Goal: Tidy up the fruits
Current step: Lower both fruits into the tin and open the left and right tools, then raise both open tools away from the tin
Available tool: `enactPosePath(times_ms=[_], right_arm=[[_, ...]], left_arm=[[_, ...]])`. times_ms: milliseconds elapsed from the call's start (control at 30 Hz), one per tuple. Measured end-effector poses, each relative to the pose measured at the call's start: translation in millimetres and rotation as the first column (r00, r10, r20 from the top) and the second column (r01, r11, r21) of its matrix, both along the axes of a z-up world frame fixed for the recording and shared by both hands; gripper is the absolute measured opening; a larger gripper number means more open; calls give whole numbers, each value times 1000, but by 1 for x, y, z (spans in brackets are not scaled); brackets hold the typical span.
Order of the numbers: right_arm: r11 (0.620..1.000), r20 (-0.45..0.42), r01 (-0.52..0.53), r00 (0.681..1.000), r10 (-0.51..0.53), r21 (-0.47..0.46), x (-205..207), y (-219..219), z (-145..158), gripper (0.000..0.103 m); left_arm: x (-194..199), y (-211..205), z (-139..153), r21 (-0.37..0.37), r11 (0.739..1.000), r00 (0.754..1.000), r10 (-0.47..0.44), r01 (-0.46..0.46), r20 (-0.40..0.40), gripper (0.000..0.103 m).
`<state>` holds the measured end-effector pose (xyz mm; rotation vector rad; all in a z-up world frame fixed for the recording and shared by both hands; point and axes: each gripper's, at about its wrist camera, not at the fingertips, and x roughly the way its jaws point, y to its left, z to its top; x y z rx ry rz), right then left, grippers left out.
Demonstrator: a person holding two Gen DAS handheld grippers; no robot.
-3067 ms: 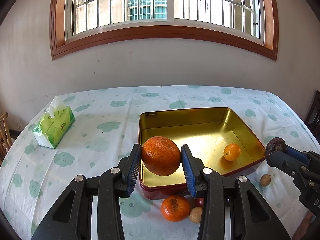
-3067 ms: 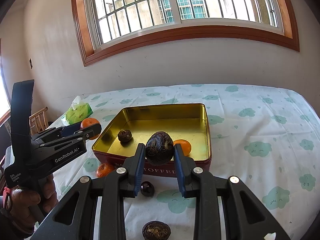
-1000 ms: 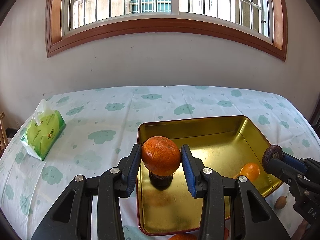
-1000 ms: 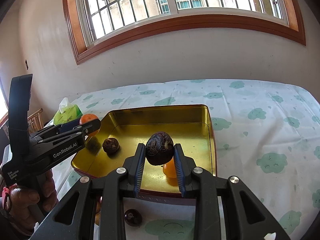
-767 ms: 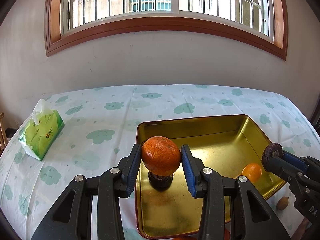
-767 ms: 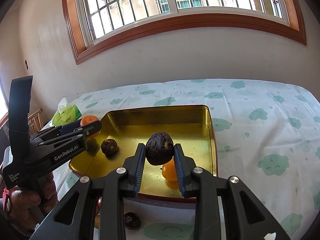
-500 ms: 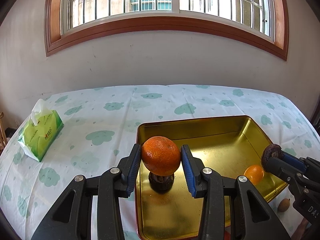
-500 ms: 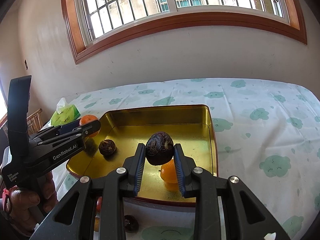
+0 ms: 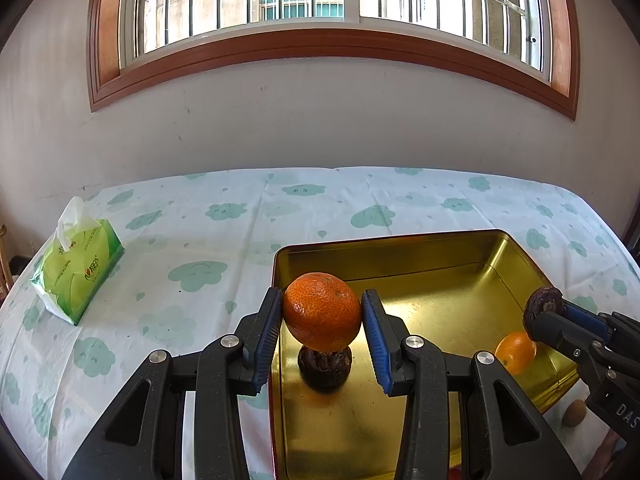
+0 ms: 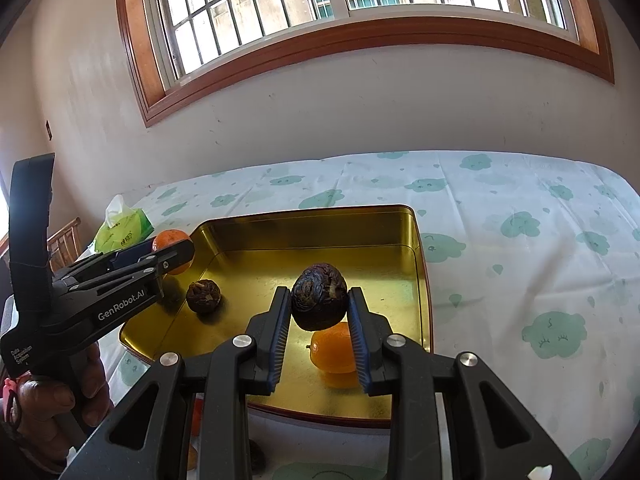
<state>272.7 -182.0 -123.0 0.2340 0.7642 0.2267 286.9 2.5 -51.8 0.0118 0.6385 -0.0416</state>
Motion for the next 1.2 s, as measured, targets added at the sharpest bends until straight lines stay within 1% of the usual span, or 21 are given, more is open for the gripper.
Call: enactPosePath(times_ms=[367, 567, 633, 667, 700, 767, 967, 1200], right_arm=[[1000, -14, 3, 1000, -3, 2, 5, -1, -7, 26], [1000, -5, 11, 1000, -11, -1, 6, -2, -7, 29], [1000, -4, 9, 1000, -9, 1, 7, -2, -7, 29], [1000, -3, 9, 1000, -9, 2, 7, -2, -6, 29], [1000, -1, 11, 1000, -11, 2, 7, -3, -6, 30], [1000, 5, 11, 1000, -11, 3, 6, -4, -5, 34], [1000, 22, 8, 1000, -8, 19, 1, -5, 5, 35], [999, 59, -12, 998, 11, 30, -16, -3, 29, 35]], left_arm=[[5, 1, -8, -3, 1000, 1000, -5, 5, 0, 41], [5, 1, -10, -10, 1000, 1000, -7, 6, -7, 43], [4, 1, -9, -13, 1000, 1000, -7, 7, 1, 54], [2, 1, -8, -15, 1000, 1000, -1, 1, 14, 66], [-1, 2, -6, -14, 1000, 999, 8, -8, 37, 74], [-5, 2, -1, -3, 1000, 997, 20, -20, 71, 78], [-9, -2, 3, 26, 1000, 997, 13, -15, 82, 79], [-16, -1, 9, 22, 1000, 996, 20, -22, 88, 79]])
